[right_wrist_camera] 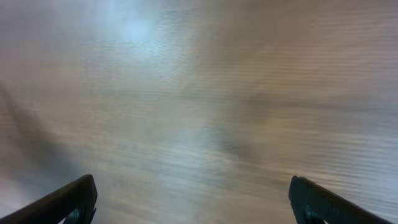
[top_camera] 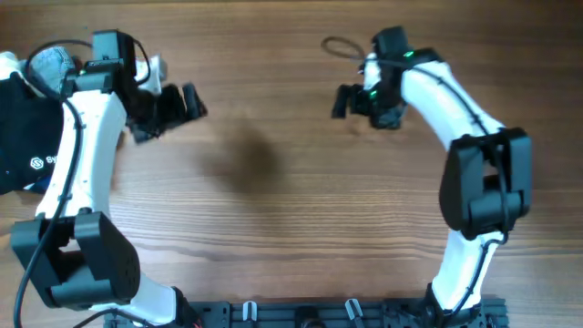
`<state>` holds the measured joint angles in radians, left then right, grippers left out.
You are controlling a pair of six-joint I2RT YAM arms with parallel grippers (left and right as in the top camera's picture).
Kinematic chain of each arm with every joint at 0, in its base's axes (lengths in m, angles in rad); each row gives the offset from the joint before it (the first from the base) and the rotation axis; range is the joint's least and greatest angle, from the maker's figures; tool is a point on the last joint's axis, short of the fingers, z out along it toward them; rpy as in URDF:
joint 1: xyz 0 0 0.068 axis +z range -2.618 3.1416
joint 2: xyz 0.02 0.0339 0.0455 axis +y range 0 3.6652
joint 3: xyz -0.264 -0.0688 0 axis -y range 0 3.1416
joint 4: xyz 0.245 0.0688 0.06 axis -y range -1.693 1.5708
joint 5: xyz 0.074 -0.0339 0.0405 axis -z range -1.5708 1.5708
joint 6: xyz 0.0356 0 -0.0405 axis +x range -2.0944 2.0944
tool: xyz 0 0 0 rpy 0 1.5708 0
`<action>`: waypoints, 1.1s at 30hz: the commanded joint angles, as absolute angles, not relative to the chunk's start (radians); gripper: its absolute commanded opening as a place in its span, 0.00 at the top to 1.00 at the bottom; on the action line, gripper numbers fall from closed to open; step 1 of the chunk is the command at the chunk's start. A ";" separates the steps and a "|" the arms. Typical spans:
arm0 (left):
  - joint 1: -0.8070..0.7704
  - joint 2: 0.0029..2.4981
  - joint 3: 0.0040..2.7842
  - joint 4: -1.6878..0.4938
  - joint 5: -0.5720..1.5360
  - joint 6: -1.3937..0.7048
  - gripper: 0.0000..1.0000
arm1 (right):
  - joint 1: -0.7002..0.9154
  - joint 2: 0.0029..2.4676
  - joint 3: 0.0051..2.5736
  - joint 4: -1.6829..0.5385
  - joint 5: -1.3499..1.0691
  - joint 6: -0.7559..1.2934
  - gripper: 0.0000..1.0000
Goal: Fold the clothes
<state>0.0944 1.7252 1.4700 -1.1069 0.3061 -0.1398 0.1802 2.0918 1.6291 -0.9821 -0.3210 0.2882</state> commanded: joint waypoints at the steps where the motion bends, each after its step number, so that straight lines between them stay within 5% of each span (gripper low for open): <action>1: 0.097 1.716 1.472 -1.332 0.184 -0.139 0.00 | 0.099 2.019 1.676 -1.111 -0.334 0.198 0.00; 7: 0.097 1.608 1.436 -1.423 0.177 -0.125 0.00 | 0.112 1.857 1.625 -1.209 -0.243 0.207 0.00; 16: 0.096 1.011 1.065 -1.101 0.178 -0.143 0.00 | 0.188 1.151 1.016 -0.667 -0.082 0.324 0.00; 20: 0.096 0.822 1.019 -1.015 0.181 -0.166 0.00 | 0.192 0.939 0.842 -0.593 -0.057 0.344 0.00; 33: 0.096 0.714 1.019 -1.013 0.181 -0.165 0.00 | 0.192 0.996 0.810 -0.595 -0.056 0.344 0.00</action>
